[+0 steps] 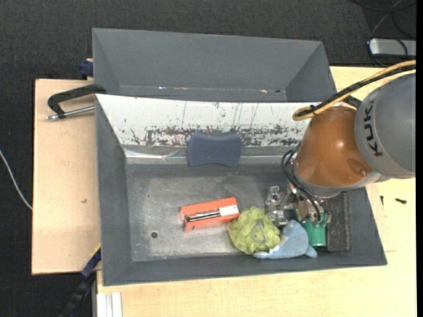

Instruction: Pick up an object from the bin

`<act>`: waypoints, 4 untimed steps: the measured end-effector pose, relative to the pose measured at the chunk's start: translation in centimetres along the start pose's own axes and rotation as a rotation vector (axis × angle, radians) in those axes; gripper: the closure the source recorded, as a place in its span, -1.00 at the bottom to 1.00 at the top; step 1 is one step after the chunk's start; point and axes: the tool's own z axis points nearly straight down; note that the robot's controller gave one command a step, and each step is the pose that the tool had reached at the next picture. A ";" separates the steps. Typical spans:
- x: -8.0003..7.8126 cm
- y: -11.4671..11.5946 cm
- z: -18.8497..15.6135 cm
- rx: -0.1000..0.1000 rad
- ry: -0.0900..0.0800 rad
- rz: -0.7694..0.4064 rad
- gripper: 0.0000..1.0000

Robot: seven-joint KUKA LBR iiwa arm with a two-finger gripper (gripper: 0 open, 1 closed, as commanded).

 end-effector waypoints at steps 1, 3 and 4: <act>-0.1 0.2 -14.0 -0.002 -0.006 0.017 1.00; -0.1 0.3 -14.0 -0.002 -0.004 0.017 -1.00; -0.1 0.3 -13.8 -0.001 -0.006 0.018 -1.00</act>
Offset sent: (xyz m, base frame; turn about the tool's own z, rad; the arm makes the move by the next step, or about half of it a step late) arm 0.0000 0.0000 0.0000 0.0000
